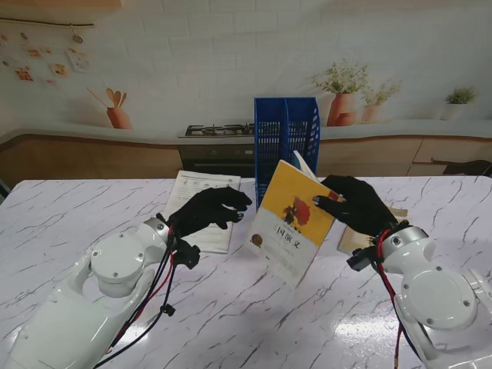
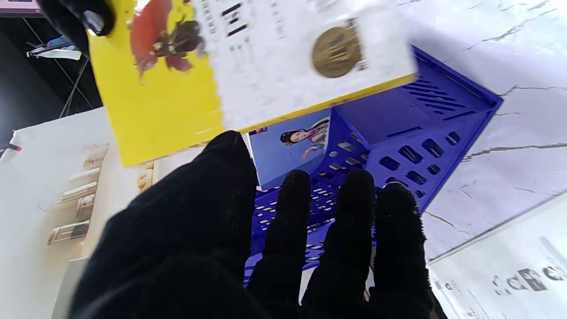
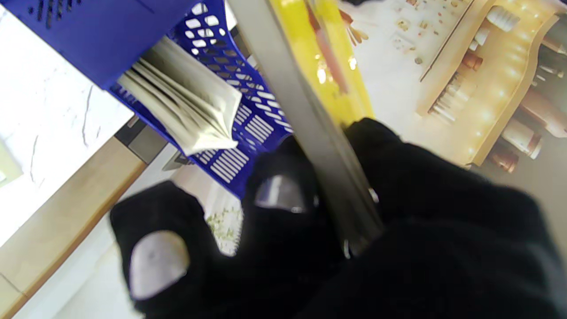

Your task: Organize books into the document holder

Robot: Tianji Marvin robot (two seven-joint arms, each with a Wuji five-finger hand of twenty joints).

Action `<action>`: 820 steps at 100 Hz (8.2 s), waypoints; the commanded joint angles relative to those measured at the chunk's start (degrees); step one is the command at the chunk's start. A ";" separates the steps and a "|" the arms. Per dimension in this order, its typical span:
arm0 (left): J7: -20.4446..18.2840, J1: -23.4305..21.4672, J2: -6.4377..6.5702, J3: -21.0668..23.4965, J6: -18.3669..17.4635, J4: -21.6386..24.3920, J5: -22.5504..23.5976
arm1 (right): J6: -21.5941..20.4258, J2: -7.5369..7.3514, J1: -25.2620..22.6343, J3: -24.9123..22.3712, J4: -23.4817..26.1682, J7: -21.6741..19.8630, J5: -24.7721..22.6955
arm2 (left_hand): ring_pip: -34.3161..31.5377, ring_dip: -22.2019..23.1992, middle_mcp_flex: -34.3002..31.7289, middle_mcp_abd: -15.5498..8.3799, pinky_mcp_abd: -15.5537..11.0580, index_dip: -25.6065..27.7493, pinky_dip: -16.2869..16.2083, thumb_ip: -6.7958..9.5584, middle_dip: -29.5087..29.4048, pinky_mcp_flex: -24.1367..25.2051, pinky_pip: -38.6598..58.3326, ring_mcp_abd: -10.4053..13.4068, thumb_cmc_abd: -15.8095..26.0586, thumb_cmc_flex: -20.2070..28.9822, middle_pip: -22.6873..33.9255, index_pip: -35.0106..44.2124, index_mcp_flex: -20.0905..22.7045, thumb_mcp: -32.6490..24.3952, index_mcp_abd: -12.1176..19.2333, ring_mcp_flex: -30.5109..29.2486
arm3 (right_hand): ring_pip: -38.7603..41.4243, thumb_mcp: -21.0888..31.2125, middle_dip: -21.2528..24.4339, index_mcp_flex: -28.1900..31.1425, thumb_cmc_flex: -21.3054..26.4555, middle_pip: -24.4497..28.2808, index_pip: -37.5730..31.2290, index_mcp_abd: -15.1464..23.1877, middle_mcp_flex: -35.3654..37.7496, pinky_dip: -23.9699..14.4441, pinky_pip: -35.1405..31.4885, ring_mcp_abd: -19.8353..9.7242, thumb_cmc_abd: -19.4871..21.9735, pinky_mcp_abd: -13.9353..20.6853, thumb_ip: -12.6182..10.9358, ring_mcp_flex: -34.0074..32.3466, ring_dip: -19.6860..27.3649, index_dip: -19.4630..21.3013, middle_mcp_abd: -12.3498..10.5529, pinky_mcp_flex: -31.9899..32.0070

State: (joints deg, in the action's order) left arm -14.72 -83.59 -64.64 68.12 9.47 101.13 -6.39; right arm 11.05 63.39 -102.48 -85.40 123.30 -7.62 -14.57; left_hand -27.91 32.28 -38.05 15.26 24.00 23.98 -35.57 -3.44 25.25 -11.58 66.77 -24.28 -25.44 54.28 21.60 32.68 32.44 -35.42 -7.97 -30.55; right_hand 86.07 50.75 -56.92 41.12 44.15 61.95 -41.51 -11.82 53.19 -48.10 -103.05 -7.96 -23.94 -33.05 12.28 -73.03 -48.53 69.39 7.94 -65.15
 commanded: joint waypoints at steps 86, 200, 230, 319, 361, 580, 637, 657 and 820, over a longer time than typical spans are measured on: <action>-3.63 -4.40 1.38 3.85 2.62 -1.45 3.84 | 18.32 0.62 11.79 -9.09 6.34 0.21 -8.47 | 2.03 -0.81 1.35 -0.68 1.04 0.07 0.91 1.12 -0.78 1.65 -2.72 0.83 0.73 -0.40 -1.10 -0.75 0.48 2.39 0.01 2.24 | 1.19 9.75 -1.75 5.65 12.66 4.47 -27.23 26.86 0.85 -1.08 -9.42 -6.71 10.50 32.66 -3.65 -1.94 -1.62 7.02 -10.09 -3.02; -2.61 -6.17 1.43 4.75 4.00 -0.32 6.08 | 20.31 0.67 19.94 -0.36 -8.38 2.14 -15.51 | 2.15 -1.26 -0.53 -2.72 1.43 0.16 0.65 0.37 -1.46 0.98 -2.02 0.82 -0.07 -0.13 -1.31 -0.20 1.40 3.09 0.28 1.28 | 1.78 9.52 -1.95 5.25 12.78 4.51 -27.07 26.34 0.37 -1.09 -9.93 -6.35 10.42 32.60 -3.46 -1.90 -1.75 6.90 -9.80 -3.10; -2.57 -6.13 1.39 4.84 3.99 -0.60 5.88 | 20.67 1.56 23.14 5.05 -12.16 4.58 -12.94 | 2.08 -1.30 -0.55 -2.87 1.47 0.15 0.58 0.28 -1.48 0.85 -1.92 0.82 -0.08 0.03 -1.20 -0.07 1.40 3.21 0.26 1.29 | 1.66 9.66 -1.69 5.32 12.71 4.15 -26.62 26.17 0.62 -1.06 -9.96 -6.40 10.41 32.62 -3.50 -2.01 -1.68 6.56 -9.90 -3.10; -2.79 -5.58 1.27 4.48 3.87 -1.97 4.79 | 23.13 7.02 31.17 16.97 -25.70 20.70 -8.54 | 1.87 -1.36 -0.63 -2.90 1.41 0.04 0.51 -0.03 -1.49 0.56 -1.84 0.87 -0.25 0.38 -1.02 0.34 1.66 3.53 0.22 1.06 | -0.44 10.32 -0.14 3.35 13.10 2.89 -25.92 23.85 -0.33 0.14 -7.81 -5.09 9.55 30.64 -2.69 -1.50 -0.65 4.57 -9.03 -2.66; -2.69 -5.41 1.21 4.47 4.05 -2.20 4.63 | 23.68 8.45 34.83 18.67 -29.68 23.54 -6.59 | 1.79 -1.38 -0.59 -2.90 1.34 -0.02 0.49 -0.19 -1.47 0.47 -1.81 0.90 -0.22 0.60 -0.92 0.49 1.74 3.79 0.11 1.09 | -1.86 10.55 0.39 3.27 13.28 2.46 -26.02 23.27 -0.38 0.64 -6.71 -4.67 9.47 30.11 -2.38 -1.40 0.08 3.71 -8.56 -2.47; -2.62 -5.22 1.09 3.51 2.57 -3.34 3.82 | 16.64 7.74 25.15 17.50 -30.15 22.80 -2.05 | 2.14 -1.56 -0.09 -2.05 1.04 -0.17 0.79 -0.14 -1.57 1.34 -2.39 1.57 0.44 0.59 -1.14 0.44 1.61 4.99 0.15 1.79 | -61.34 -25.83 28.92 -8.20 -10.57 -33.67 18.19 9.31 -17.16 4.63 32.07 13.76 8.98 4.22 -7.43 31.15 21.84 -24.33 -2.05 46.54; -3.13 -5.05 1.21 3.03 1.09 -4.13 3.70 | 15.66 4.88 15.05 11.85 -17.78 16.53 -5.70 | 3.04 -1.97 0.05 -1.64 -0.91 -0.15 1.61 -0.13 -1.25 3.23 -3.86 2.25 2.17 -0.29 -0.77 -0.54 0.80 6.93 -0.39 2.73 | -74.16 -35.59 34.15 -8.02 -8.26 -44.24 21.30 12.36 -15.66 10.89 47.26 12.98 10.20 6.00 -7.55 35.21 27.17 -29.33 -3.40 59.03; -3.13 -5.10 1.18 2.86 -0.11 -4.72 3.36 | 14.13 4.04 9.70 8.89 -14.01 15.22 -7.76 | 3.45 -1.85 0.92 -1.75 -1.75 0.72 2.34 -0.40 -0.75 4.31 -4.79 2.57 3.46 0.61 -0.69 -0.05 0.27 10.62 -0.92 3.57 | -70.82 -34.63 30.05 -4.97 -5.46 -39.37 18.94 10.69 -13.42 9.84 46.87 13.96 8.11 5.76 -8.63 32.24 24.41 -28.50 -2.94 58.29; -2.85 -5.77 1.04 2.42 -0.82 -5.54 2.56 | 4.90 -3.56 10.48 1.83 -35.37 -12.42 -20.03 | 5.48 -2.00 2.48 -2.28 -3.25 1.65 5.24 1.09 -0.53 7.89 -8.70 3.28 5.31 -2.47 -1.06 -0.39 -1.16 10.86 -1.52 5.28 | -77.48 -26.97 43.37 -8.23 -6.50 -43.89 25.61 3.99 -22.71 35.29 52.27 6.38 13.61 33.48 -7.76 45.43 39.77 -35.79 -3.19 65.92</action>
State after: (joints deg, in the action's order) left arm -16.99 -89.49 -63.29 70.92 9.55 95.79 -3.72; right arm 16.03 59.84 -91.36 -84.00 88.05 -18.83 -34.36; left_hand -22.97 30.76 -36.74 14.04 22.11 24.73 -30.98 -3.44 24.05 -4.21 59.20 -23.13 -21.38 52.65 20.88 31.67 31.77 -25.74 -9.42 -25.44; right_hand 7.91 23.03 -14.56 34.08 37.55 17.44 -16.59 -6.71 31.82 -13.87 -50.00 -1.00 -12.58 -33.05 6.06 -28.05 -9.86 34.43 4.41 -0.16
